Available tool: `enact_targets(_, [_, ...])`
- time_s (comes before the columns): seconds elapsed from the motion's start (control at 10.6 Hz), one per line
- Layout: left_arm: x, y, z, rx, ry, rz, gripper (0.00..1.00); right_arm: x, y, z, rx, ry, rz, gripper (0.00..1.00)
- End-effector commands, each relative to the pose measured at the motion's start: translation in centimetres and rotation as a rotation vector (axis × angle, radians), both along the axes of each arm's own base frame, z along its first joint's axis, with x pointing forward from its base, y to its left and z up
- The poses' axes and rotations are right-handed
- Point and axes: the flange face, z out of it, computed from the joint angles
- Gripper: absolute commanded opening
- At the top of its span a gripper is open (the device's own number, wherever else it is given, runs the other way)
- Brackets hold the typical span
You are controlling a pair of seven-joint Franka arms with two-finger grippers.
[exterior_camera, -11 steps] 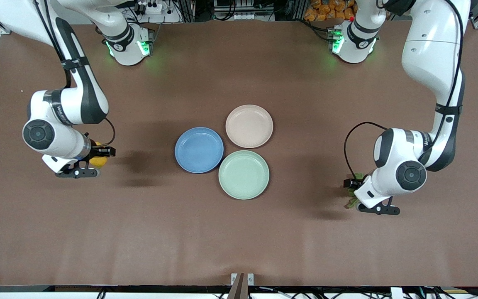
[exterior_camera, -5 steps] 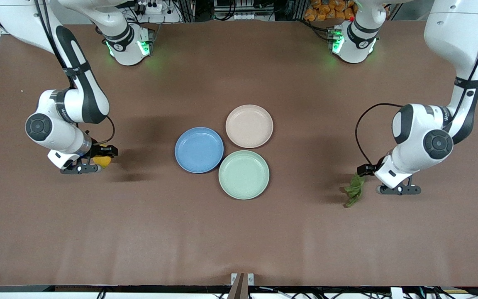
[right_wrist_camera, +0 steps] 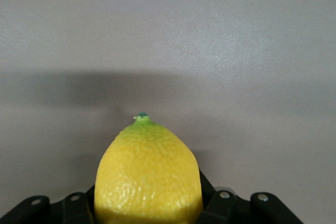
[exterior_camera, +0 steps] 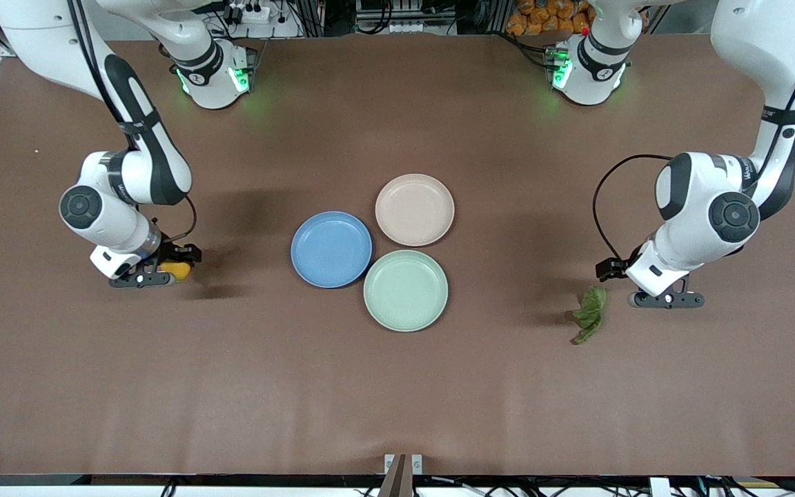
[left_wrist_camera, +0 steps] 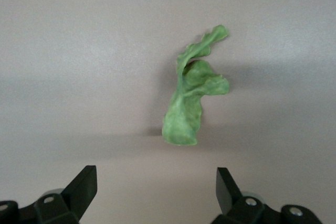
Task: Pick lemon and lettuce from blue and beige plates
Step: 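Lower the lettuce onto the table beside the plates with the left gripper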
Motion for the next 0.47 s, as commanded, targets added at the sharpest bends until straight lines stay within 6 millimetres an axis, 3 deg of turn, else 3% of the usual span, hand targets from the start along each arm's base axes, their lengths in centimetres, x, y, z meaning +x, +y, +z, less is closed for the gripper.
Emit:
enact_targets(0.0, [-0.5,-0.5,0.8,-0.004,-0.018,-0.002,1.0,-0.4,0.1,-1.2,0.012,-0.016,0.007,0.29])
enact_targets(0.19, [-0.5,-0.5,1.7,0.005,-0.016,-0.009,1.0,-0.3,0.1,-1.9,0.01,-0.032,0.007,0.31])
enact_targets(0.38, [-2.0,-0.3,2.4,0.024,0.007,-0.024,1.0,-0.3,0.3,-2.7,0.008,-0.038,0.005,0.39])
